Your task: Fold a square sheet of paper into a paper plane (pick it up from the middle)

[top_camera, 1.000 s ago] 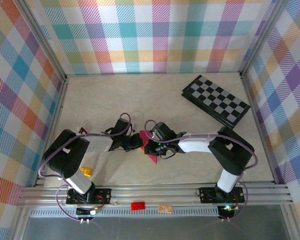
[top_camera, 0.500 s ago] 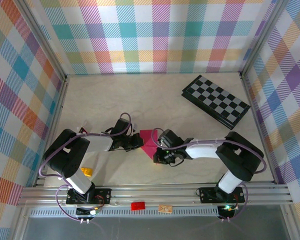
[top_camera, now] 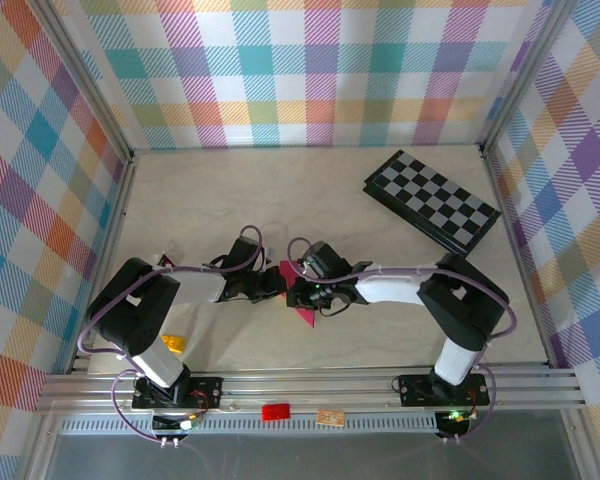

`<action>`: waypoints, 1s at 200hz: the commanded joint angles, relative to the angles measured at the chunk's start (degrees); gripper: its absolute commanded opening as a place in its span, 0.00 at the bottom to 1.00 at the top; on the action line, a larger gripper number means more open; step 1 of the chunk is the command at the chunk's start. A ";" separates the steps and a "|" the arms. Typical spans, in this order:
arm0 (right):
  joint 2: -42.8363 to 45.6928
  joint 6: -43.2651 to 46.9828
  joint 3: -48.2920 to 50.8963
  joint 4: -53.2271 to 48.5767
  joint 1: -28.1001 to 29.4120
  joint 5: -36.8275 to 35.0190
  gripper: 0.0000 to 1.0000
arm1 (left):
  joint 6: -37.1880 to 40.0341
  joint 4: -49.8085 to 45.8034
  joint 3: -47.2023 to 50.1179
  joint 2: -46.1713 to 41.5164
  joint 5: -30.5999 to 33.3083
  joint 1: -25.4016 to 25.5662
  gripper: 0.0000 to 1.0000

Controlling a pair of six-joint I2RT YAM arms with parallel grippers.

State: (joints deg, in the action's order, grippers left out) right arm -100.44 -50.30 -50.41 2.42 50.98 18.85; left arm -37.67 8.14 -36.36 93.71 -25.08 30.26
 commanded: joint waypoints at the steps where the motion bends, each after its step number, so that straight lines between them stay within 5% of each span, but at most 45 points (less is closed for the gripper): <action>1: -3.52 1.00 -1.93 -1.23 -0.16 -0.21 0.16 | 0.68 -5.07 2.35 2.92 4.67 0.06 0.00; 112: 10.56 -2.48 20.53 3.58 -0.71 1.78 0.19 | -0.96 -4.14 3.75 4.17 4.87 -0.03 0.00; 160: 16.31 0.01 16.68 -1.25 -0.69 -0.92 0.18 | -1.25 -4.54 4.00 3.02 4.78 -0.03 0.00; 200: 12.23 0.99 11.85 -0.49 -0.71 -2.32 0.20 | -2.64 -3.45 4.52 1.75 4.44 -0.03 0.00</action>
State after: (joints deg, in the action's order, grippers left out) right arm -85.43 -50.92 -35.05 2.42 50.35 17.80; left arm -39.42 12.14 -35.00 94.13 -25.56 30.24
